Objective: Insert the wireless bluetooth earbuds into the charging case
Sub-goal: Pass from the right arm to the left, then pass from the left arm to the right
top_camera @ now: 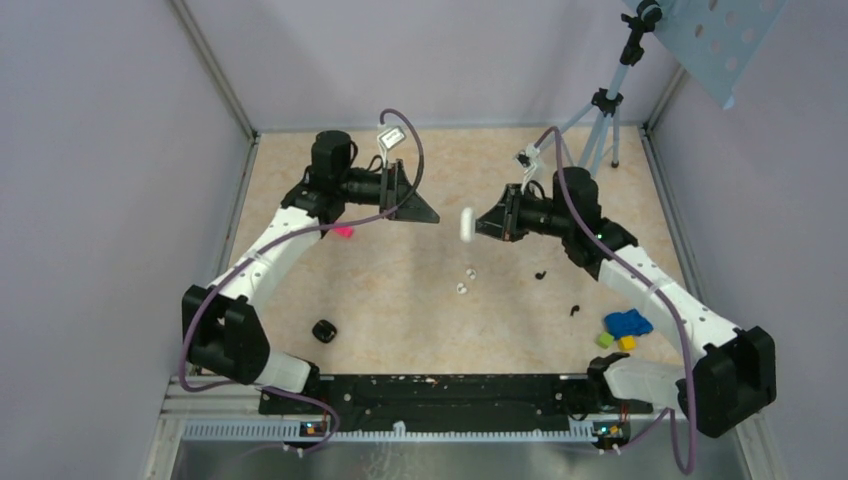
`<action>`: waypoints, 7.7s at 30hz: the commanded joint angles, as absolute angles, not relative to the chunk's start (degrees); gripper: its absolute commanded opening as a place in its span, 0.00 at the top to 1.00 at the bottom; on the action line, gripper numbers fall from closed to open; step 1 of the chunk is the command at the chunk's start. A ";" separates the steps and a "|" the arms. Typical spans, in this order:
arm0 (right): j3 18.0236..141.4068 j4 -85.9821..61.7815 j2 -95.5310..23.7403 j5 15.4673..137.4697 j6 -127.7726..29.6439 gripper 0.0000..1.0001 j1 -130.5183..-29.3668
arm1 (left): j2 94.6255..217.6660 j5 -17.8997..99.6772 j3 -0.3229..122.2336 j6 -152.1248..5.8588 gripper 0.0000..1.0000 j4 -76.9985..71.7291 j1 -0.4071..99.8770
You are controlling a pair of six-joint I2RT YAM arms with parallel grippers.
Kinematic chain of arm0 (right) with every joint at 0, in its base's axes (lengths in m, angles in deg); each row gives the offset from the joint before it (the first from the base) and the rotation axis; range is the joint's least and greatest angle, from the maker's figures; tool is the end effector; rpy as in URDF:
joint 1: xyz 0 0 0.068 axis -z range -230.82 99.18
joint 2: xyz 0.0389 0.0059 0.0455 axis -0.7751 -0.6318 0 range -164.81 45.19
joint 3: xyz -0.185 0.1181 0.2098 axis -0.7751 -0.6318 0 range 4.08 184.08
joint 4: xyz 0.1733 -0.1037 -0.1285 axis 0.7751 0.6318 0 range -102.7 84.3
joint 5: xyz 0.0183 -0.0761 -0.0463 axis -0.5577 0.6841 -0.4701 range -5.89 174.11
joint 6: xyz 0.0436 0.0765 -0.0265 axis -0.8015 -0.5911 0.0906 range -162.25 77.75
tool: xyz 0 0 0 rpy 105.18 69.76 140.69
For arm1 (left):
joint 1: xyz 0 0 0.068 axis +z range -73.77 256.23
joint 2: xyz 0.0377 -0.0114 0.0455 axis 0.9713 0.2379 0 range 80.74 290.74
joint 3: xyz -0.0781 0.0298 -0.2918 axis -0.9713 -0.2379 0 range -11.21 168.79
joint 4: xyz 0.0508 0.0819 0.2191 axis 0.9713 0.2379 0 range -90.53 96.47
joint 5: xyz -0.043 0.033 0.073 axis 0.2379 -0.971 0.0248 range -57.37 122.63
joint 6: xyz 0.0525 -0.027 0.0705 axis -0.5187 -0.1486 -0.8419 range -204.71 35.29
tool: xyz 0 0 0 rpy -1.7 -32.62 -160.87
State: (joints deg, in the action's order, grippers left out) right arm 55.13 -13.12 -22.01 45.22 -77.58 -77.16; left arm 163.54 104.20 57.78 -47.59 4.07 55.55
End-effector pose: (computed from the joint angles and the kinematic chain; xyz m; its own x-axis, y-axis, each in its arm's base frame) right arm 0.2169 0.1653 0.3448 -0.7110 0.1502 -0.6869 -0.5832 0.4198 0.6955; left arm 0.2597 -0.1817 0.3806 -0.8112 0.1024 -0.5757 0.5822 0.0497 -0.8115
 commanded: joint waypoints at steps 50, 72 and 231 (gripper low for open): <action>61.30 10.24 -15.22 60.00 -48.18 1.00 -87.73 | 179.24 100.69 79.05 -71.56 0.25 20.47 47.53; 62.75 12.00 -16.61 60.94 -49.86 1.00 -87.73 | 184.55 102.05 81.72 -81.51 0.52 33.93 43.45; 55.78 -32.70 -31.81 70.69 -127.64 0.85 -88.70 | 141.81 17.08 30.38 -103.95 1.00 -29.89 26.75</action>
